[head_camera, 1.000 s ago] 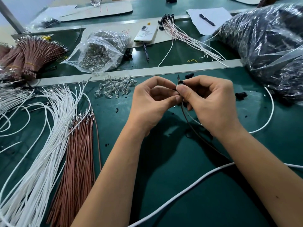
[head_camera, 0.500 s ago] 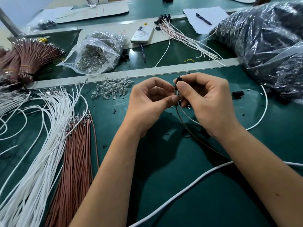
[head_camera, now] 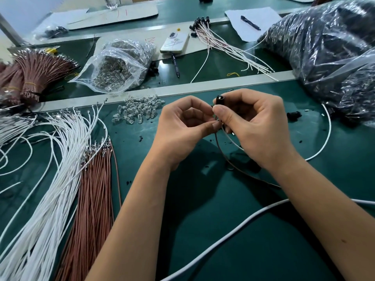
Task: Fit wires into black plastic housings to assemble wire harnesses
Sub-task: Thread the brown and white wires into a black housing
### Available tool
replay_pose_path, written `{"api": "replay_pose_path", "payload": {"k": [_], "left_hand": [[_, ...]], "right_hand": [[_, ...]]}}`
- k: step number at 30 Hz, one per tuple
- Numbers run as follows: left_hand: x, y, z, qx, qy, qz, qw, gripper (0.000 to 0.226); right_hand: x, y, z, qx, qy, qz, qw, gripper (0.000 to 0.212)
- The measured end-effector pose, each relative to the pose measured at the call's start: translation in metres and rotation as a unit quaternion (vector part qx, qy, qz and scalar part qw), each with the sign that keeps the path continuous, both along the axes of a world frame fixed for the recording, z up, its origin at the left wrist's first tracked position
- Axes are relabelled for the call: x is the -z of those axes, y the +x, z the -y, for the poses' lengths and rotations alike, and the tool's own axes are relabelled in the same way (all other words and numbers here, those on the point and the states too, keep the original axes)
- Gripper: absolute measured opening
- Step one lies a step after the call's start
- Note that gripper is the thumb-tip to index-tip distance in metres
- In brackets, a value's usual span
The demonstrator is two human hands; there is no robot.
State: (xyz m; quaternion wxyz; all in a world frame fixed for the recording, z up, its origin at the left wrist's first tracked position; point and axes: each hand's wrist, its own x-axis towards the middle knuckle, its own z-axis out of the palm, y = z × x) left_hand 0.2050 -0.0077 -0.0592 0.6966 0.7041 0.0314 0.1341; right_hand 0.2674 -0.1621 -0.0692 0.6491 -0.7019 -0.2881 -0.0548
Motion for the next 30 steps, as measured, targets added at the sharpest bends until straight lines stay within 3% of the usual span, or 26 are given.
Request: {"api": "replay_pose_path", "payload": {"k": [8, 13, 16, 30], "left_hand": [[0.0013, 0.0008, -0.0009, 0.002, 0.017, 0.015, 1.0, 0.022], [-0.0012, 0.0013, -0.0001, -0.018, 0.051, 0.053, 0.997, 0.015], [-0.0024, 0.001, -0.0006, -0.027, 0.044, 0.063, 0.997, 0.022], [-0.0029, 0.0008, 0.0, -0.039, 0.045, 0.088, 0.994, 0.028]], "right_hand": [[-0.0021, -0.003, -0.0009, -0.014, 0.023, 0.018, 0.999, 0.013], [-0.0063, -0.0055, -0.0019, -0.062, 0.043, 0.081, 0.994, 0.017], [-0.0064, -0.0062, -0.0025, -0.074, 0.043, 0.104, 0.991, 0.019], [-0.0052, -0.0042, -0.0021, -0.048, 0.01, 0.143, 0.988, 0.02]]}}
